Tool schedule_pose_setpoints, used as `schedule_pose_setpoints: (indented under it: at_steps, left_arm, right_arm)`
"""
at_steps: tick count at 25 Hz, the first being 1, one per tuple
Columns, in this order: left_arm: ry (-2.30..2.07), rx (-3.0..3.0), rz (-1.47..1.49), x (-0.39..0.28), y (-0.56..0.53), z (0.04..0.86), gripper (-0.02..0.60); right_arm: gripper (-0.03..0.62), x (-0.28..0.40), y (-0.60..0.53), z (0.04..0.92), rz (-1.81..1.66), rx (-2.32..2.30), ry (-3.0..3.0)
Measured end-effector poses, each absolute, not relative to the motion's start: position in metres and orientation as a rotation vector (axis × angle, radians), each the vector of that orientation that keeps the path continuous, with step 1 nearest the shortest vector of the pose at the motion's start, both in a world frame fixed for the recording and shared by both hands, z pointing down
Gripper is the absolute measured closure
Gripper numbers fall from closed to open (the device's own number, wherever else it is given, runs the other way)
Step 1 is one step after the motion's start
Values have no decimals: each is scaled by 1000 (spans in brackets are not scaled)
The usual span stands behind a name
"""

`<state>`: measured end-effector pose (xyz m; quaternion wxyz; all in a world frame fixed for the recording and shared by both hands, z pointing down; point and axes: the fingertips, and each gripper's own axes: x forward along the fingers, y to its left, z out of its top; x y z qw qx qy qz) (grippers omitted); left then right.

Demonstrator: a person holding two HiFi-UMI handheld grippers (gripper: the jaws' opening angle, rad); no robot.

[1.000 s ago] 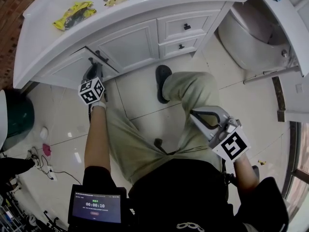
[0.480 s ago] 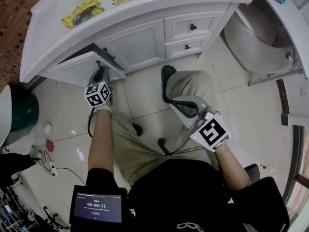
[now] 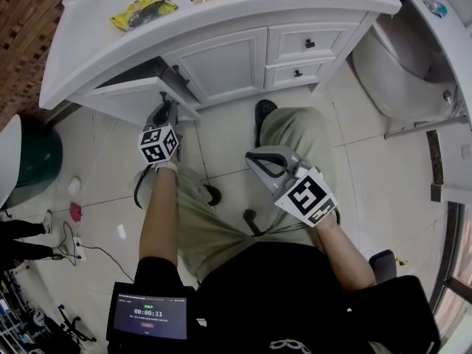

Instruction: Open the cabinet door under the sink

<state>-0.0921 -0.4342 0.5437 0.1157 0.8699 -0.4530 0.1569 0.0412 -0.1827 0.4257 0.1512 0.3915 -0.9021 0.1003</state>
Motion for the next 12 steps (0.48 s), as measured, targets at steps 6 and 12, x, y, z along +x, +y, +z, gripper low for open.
schedule_pose_setpoints:
  at_steps: [6,12]
  left_arm:
    - [-1322,2547,456,-100,-420,546,514]
    - [-1323,2544,449,-110,-405,546,514]
  right_arm:
    - [603,34,-177,427,298,1114,-2591]
    - [603,21,-170,431,293,1075,-2593]
